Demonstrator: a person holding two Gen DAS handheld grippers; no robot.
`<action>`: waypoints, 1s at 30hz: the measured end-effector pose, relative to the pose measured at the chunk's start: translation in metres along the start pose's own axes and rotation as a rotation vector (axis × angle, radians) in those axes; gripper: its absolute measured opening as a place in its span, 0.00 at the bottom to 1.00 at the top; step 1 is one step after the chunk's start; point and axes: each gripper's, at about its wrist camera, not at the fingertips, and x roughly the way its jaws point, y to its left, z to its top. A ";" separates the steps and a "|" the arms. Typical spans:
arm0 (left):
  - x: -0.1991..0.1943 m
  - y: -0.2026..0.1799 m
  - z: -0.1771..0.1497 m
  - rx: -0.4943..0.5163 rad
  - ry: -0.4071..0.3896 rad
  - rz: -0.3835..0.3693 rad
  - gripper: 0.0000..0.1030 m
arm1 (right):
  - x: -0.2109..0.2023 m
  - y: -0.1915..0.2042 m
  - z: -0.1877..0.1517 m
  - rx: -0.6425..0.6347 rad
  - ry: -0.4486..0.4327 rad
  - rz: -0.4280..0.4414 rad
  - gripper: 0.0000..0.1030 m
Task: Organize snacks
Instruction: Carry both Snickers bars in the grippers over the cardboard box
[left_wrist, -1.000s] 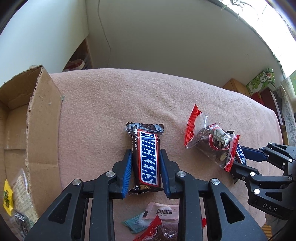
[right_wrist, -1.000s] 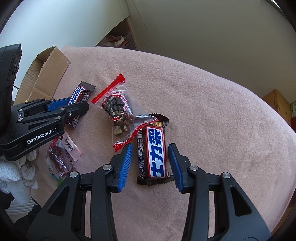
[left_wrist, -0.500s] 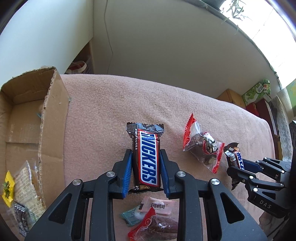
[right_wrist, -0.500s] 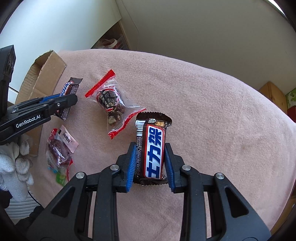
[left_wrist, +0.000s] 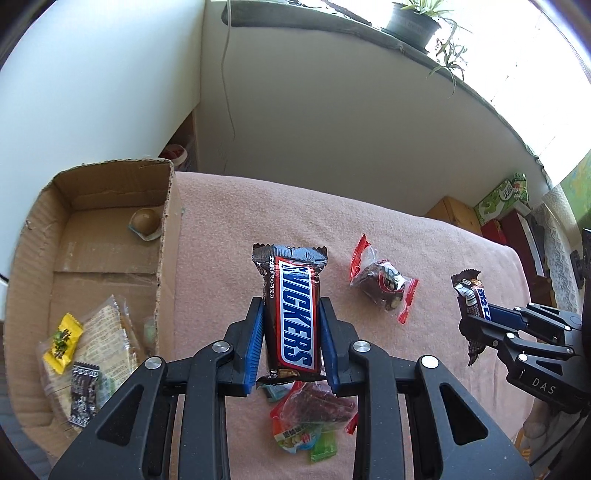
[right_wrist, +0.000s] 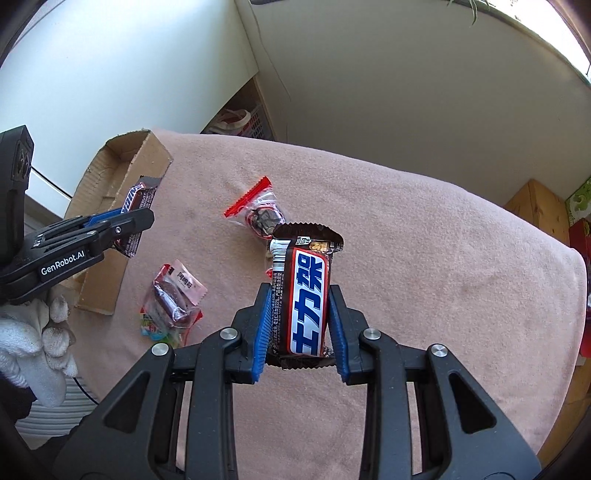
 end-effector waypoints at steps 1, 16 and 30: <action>-0.003 0.001 -0.001 -0.003 -0.004 0.001 0.26 | -0.002 0.003 0.002 -0.006 -0.007 0.007 0.29; -0.044 0.034 -0.023 -0.089 -0.079 0.037 0.26 | -0.013 0.105 0.039 -0.165 -0.070 0.083 0.29; -0.062 0.104 -0.041 -0.208 -0.105 0.095 0.26 | 0.017 0.191 0.069 -0.286 -0.044 0.141 0.29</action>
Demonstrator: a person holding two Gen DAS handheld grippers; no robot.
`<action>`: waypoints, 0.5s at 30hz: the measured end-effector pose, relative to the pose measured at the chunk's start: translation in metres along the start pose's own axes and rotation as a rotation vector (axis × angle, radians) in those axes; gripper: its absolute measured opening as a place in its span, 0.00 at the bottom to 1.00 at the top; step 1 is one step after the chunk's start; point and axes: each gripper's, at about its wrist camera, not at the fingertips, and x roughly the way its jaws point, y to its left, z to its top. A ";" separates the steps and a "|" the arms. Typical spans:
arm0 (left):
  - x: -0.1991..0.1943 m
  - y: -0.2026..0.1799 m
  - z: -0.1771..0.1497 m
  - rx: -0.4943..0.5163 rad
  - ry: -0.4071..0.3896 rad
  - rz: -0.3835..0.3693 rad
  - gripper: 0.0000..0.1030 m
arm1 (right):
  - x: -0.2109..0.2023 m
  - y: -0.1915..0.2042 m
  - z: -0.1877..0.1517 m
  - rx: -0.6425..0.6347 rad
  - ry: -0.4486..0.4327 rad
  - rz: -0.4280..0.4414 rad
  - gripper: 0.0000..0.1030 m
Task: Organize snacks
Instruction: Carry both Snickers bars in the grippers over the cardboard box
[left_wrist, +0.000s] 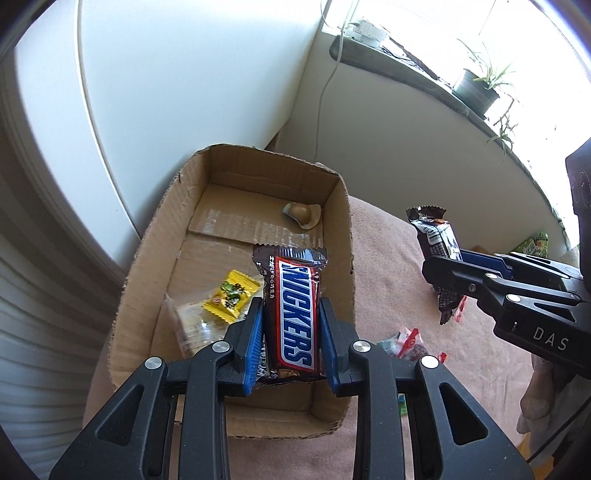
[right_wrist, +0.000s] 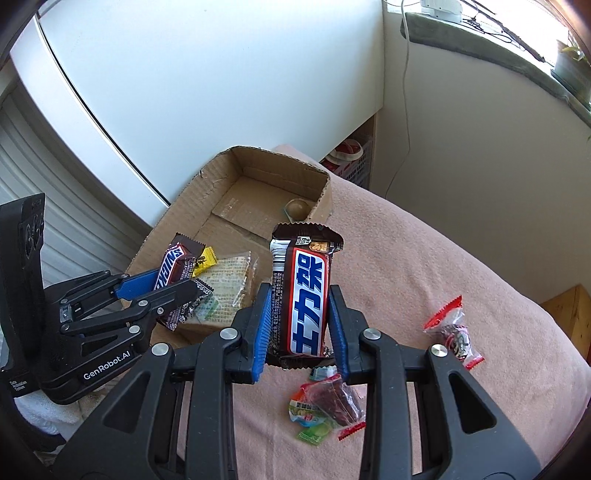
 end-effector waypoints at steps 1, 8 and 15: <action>0.000 0.004 0.001 -0.006 -0.003 0.006 0.26 | 0.003 0.005 0.003 -0.010 0.003 0.003 0.29; -0.001 0.026 0.008 -0.013 -0.008 0.033 0.26 | 0.027 0.027 0.020 -0.040 0.020 0.019 0.29; 0.005 0.033 0.013 -0.008 -0.005 0.046 0.26 | 0.050 0.036 0.030 -0.034 0.046 0.030 0.29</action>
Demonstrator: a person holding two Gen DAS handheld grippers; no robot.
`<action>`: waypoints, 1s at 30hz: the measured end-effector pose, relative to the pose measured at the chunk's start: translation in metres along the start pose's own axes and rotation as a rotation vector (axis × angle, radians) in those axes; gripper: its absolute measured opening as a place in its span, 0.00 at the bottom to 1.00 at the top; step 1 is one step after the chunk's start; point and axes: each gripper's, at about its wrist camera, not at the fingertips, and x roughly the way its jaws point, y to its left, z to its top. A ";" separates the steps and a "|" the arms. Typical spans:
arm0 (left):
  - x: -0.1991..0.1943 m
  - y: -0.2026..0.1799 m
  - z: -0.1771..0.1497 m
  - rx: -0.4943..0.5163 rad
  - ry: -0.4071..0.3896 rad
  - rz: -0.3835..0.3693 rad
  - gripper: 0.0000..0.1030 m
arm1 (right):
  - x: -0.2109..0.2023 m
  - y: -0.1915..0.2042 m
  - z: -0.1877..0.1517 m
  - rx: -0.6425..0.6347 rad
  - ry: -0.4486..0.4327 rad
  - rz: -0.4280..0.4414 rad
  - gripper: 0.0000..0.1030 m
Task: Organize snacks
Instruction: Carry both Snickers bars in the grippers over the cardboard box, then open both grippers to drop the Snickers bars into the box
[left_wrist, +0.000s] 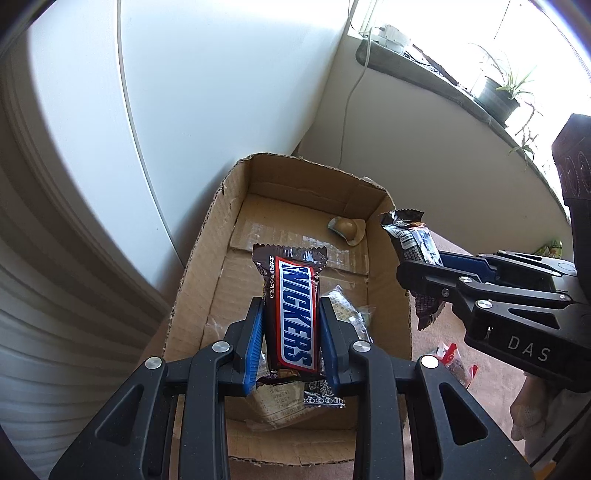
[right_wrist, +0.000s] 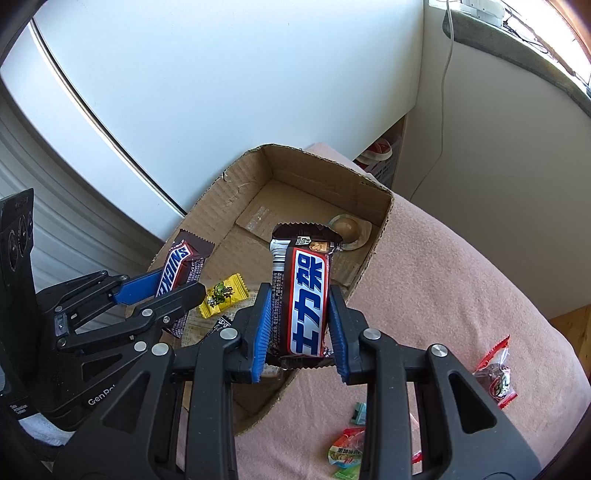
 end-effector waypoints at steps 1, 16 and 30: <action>0.001 0.001 0.000 -0.003 0.001 -0.001 0.26 | 0.002 0.000 0.001 0.002 0.003 0.001 0.29; 0.004 0.002 0.002 0.004 0.000 0.012 0.27 | 0.009 -0.001 0.010 0.005 0.007 -0.007 0.32; -0.008 -0.006 -0.001 0.014 -0.017 0.030 0.45 | -0.022 -0.023 -0.007 0.046 -0.054 -0.020 0.54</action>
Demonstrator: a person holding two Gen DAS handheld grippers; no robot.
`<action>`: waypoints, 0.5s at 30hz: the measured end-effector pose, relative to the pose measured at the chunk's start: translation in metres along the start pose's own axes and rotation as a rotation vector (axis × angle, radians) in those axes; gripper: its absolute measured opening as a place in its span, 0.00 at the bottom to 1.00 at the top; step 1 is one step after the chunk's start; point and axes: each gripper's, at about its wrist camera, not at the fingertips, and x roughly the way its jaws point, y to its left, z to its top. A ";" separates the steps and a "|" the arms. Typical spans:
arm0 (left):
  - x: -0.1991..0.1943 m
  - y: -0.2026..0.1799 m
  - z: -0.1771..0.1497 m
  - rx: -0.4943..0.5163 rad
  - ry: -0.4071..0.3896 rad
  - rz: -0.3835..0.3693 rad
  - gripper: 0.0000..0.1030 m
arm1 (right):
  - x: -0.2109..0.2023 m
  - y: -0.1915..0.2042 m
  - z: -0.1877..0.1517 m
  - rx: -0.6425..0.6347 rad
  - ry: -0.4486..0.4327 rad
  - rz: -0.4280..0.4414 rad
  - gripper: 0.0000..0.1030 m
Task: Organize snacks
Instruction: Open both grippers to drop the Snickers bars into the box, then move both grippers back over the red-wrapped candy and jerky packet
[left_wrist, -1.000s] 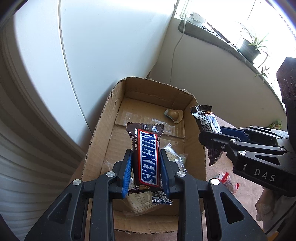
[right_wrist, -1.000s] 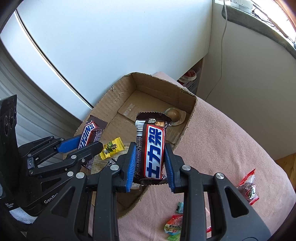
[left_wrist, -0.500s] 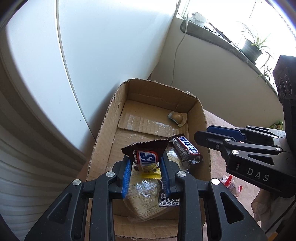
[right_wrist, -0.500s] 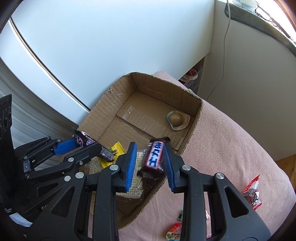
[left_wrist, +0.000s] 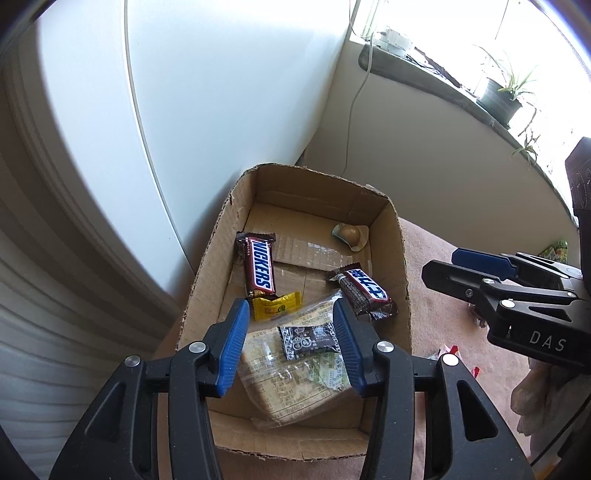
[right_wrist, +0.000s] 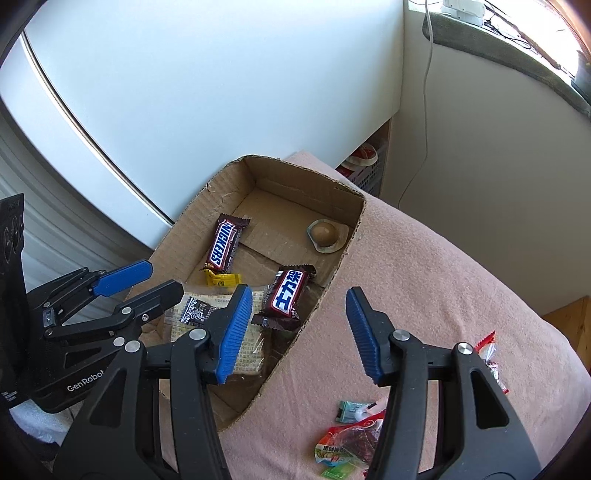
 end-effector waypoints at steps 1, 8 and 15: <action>-0.002 -0.001 -0.001 0.000 -0.001 -0.002 0.45 | -0.004 -0.004 -0.002 0.012 -0.011 0.002 0.54; -0.013 -0.016 -0.008 0.011 -0.007 -0.022 0.45 | -0.035 -0.037 -0.021 0.081 -0.077 -0.020 0.54; -0.020 -0.043 -0.028 0.050 0.008 -0.063 0.45 | -0.058 -0.078 -0.049 0.136 -0.054 -0.070 0.54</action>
